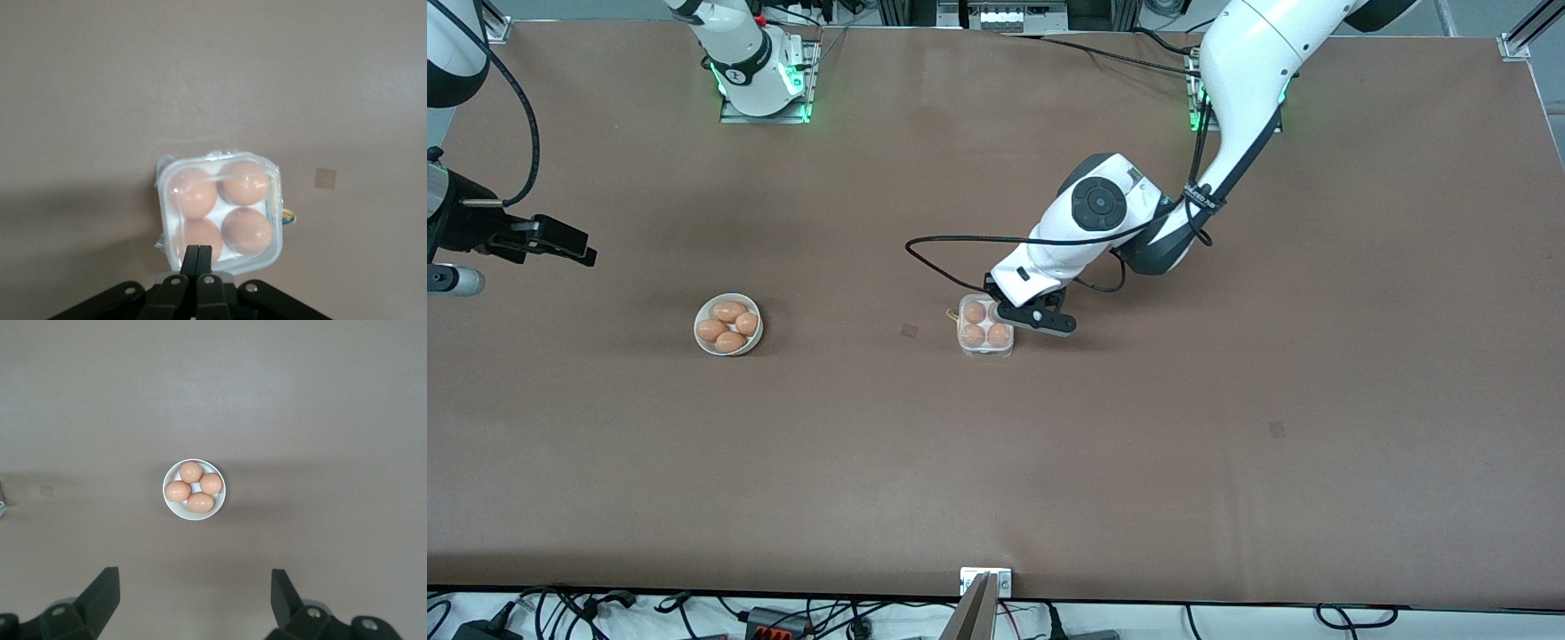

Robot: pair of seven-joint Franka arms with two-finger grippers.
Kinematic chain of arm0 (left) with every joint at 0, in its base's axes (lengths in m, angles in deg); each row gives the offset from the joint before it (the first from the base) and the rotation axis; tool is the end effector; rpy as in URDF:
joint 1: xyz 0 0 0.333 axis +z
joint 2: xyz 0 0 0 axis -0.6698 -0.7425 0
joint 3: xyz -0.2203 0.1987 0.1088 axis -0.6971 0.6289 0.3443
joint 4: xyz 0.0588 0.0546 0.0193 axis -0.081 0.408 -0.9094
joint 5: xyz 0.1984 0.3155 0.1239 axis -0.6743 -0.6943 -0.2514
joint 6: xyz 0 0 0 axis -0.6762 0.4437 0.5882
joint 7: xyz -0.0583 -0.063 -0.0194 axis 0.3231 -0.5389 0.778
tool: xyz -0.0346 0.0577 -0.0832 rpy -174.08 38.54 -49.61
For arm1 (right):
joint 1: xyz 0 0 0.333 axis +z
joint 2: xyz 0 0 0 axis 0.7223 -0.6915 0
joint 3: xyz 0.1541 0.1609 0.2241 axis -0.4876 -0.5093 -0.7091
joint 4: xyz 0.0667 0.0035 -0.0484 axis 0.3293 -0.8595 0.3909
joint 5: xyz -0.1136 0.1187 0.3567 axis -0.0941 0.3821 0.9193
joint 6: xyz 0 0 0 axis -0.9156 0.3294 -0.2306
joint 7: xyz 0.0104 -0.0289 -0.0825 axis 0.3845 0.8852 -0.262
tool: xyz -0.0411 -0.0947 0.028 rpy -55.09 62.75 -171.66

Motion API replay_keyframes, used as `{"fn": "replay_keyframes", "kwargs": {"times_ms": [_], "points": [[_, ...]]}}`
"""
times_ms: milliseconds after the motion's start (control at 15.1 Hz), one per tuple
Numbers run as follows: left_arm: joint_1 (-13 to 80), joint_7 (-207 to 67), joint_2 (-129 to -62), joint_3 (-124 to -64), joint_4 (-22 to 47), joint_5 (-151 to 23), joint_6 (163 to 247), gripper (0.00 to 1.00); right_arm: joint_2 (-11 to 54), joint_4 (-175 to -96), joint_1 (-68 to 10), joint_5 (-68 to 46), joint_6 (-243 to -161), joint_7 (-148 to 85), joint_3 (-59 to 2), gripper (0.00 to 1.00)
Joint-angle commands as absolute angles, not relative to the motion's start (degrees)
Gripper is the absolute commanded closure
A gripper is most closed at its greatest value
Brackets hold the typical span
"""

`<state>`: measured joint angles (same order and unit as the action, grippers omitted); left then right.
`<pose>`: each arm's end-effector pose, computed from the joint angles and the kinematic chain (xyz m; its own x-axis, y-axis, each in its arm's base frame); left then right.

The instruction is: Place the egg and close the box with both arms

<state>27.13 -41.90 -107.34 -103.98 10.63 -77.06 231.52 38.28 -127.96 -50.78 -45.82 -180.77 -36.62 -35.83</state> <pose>0.5354 -0.4445 0.2725 0.9961 -0.0753 0.0462 -0.0861 -0.9449 0.3158 0.5906 -0.0226 0.5558 0.9973 -0.0418 -0.0598 -0.0439 -0.9984 -0.0346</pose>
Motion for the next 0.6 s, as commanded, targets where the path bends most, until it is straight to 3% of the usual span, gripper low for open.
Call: {"fn": "replay_keyframes", "kwargs": {"times_ms": [0, 399, 532], "points": [[27.0, -41.1, -104.2, -104.1, 10.5, -78.3, 225.4, 0.99, 38.2, -127.6, -51.0, -46.5, -180.2, -36.5, -36.1, 0.0], [30.6, -45.6, -95.7, -103.3, 10.3, -81.3, 203.0, 0.98, 37.9, -127.6, -51.1, -46.4, -180.4, -36.6, -36.1, 0.0], [33.3, -50.2, -93.0, -104.0, 9.0, -85.9, 196.1, 0.93, 37.8, -127.6, -51.2, -46.4, -180.3, -36.5, -36.1, 0.0]]}}
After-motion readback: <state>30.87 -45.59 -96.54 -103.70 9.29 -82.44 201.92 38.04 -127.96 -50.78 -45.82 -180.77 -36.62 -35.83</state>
